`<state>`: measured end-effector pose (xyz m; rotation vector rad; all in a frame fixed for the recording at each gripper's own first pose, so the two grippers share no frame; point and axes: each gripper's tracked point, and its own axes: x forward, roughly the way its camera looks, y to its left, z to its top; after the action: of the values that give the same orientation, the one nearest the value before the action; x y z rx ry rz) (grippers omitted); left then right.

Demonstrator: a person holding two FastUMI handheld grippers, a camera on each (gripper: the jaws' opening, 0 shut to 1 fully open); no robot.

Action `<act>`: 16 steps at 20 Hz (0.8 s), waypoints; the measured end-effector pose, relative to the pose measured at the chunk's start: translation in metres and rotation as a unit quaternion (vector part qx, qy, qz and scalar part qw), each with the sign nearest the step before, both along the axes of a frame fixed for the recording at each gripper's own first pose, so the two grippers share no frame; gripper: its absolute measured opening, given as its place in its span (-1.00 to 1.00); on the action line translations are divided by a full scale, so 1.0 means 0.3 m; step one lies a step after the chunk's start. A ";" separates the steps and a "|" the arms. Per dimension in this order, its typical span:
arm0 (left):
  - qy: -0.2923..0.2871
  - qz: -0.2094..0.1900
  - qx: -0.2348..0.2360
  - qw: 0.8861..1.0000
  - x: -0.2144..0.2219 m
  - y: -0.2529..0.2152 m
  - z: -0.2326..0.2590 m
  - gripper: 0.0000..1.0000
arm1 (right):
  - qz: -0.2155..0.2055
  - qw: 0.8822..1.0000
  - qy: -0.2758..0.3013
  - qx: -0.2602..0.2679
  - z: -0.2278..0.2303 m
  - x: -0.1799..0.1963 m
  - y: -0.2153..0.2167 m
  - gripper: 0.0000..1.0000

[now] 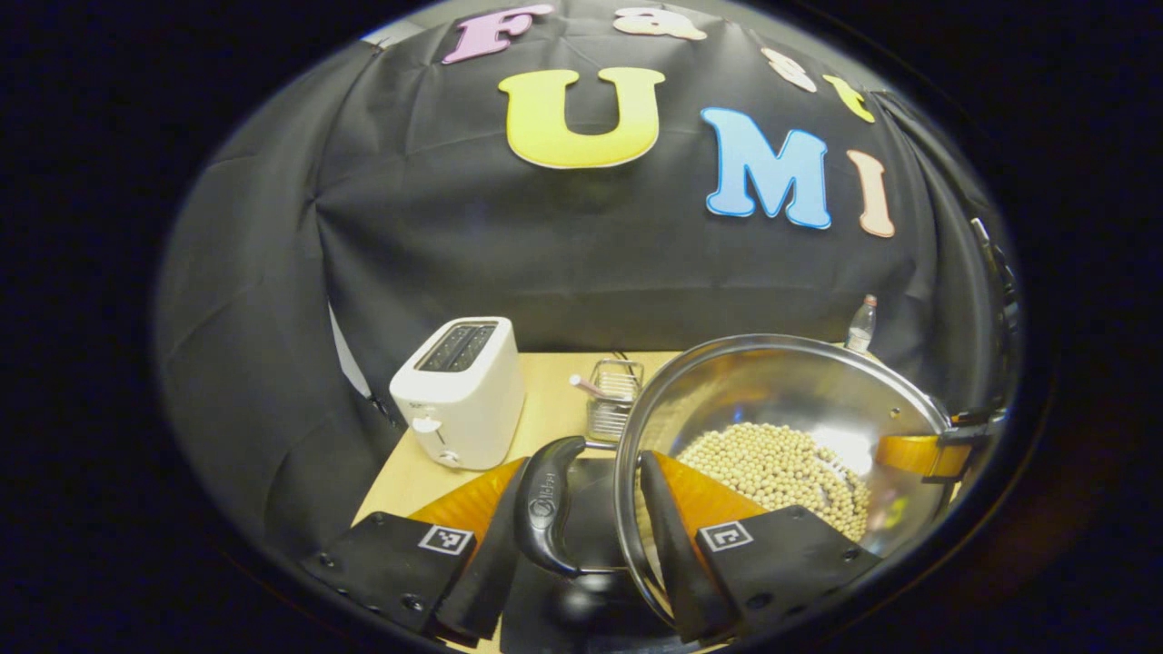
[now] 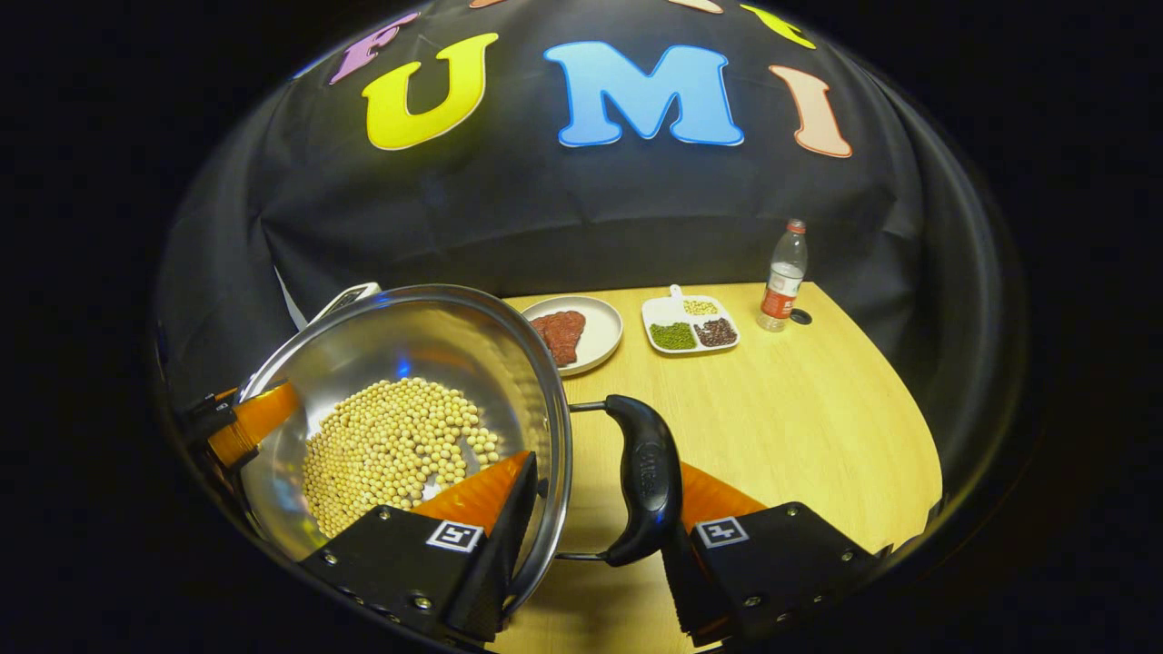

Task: First push the handle of the pot to place it horizontally, then grasp the pot with both hands and set it on the induction cooktop.

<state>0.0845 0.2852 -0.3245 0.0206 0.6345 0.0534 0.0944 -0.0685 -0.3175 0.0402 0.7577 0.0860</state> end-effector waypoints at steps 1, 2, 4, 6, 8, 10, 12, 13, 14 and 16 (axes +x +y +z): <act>0.004 0.003 -0.001 1.000 -0.001 0.018 -0.022 0.52 | 0.002 1.000 0.003 0.000 -0.028 0.008 0.008 0.41; 0.008 0.007 -0.004 1.000 -0.004 0.040 -0.037 0.52 | 0.004 1.000 0.006 -0.001 -0.037 0.017 0.014 0.41; 0.011 0.011 -0.006 1.000 -0.013 0.086 -0.060 0.45 | 0.008 1.000 0.012 -0.004 -0.051 0.032 0.024 0.41; 0.014 0.015 -0.006 1.000 -0.009 0.122 -0.096 0.52 | 0.011 1.000 0.017 -0.005 -0.032 0.040 0.026 0.41; 0.019 0.018 -0.008 1.000 -0.002 0.154 -0.138 0.45 | 0.014 1.000 0.021 -0.007 -0.027 0.045 0.009 0.41; 0.024 0.021 -0.009 0.999 -0.001 0.170 -0.165 0.45 | 0.015 1.000 0.025 -0.007 -0.022 0.057 0.014 0.41; 0.023 0.023 -0.008 0.999 -0.001 0.163 -0.168 0.46 | 0.017 1.000 0.024 -0.006 -0.012 0.069 0.005 0.41; 0.022 0.024 -0.008 0.999 -0.002 0.159 -0.174 0.46 | 0.017 1.000 0.024 -0.006 -0.017 0.060 0.005 0.41; 0.023 0.026 -0.008 0.999 -0.006 0.159 -0.173 0.53 | 0.018 0.999 0.026 -0.006 -0.014 0.056 0.000 0.41; 0.027 0.030 -0.012 0.999 -0.006 0.161 -0.169 0.45 | 0.018 0.999 0.027 -0.006 -0.002 0.071 -0.002 0.41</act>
<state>0.0827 0.3335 -0.3752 -0.0206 0.6904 0.1036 0.1158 -0.0691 -0.3181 0.0177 0.8138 0.1154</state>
